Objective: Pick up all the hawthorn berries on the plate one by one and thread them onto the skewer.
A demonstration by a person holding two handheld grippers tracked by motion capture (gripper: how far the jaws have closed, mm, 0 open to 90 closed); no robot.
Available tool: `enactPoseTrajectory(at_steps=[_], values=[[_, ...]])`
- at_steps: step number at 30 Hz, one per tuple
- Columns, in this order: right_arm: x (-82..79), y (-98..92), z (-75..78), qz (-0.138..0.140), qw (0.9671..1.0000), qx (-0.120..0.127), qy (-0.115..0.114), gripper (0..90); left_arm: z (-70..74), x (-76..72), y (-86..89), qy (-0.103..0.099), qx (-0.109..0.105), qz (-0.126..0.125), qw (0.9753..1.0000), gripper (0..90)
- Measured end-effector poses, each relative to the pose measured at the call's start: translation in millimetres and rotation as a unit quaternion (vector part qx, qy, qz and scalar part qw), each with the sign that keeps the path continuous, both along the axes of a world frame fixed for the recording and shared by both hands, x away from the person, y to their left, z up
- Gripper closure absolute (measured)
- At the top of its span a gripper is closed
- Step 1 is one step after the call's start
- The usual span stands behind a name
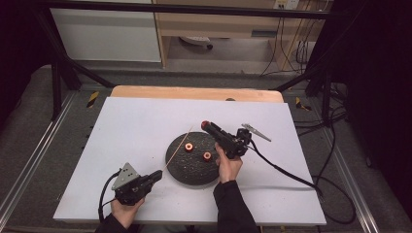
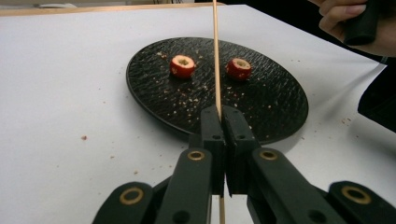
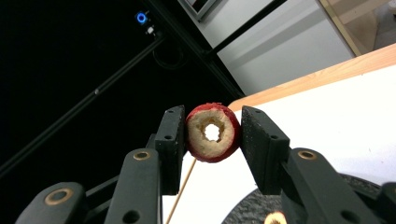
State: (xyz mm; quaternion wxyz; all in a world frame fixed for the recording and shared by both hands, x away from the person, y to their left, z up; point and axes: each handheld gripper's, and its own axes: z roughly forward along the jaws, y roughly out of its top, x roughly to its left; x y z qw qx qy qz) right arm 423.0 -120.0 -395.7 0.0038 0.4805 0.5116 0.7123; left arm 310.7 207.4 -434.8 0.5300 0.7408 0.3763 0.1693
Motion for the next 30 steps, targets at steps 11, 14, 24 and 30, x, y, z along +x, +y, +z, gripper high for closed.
enactPoseTrajectory(at_steps=[11, 14, 24, 30], values=[[7.3, -2.3, 2.7, -0.018, 0.9993, 0.033, 0.002, 61.4, 1.2, -2.2, -21.8, -0.010, -0.009, -0.001, 0.9999, 88.1], [8.5, -2.4, 2.7, -0.024, 0.9989, 0.041, 0.003, 61.4, 1.6, -3.5, -28.0, -0.013, -0.010, -0.002, 0.9999, 88.1], [11.5, 0.0, -0.5, -0.041, 0.9968, 0.069, -0.003, 61.5, 0.6, -7.8, -37.3, -0.012, -0.025, -0.005, 0.9996, 88.1], [11.5, 2.8, -5.2, -0.041, 0.9963, 0.076, -0.004, 61.5, -0.6, -7.0, -37.9, -0.006, -0.032, -0.002, 0.9995, 88.1]])
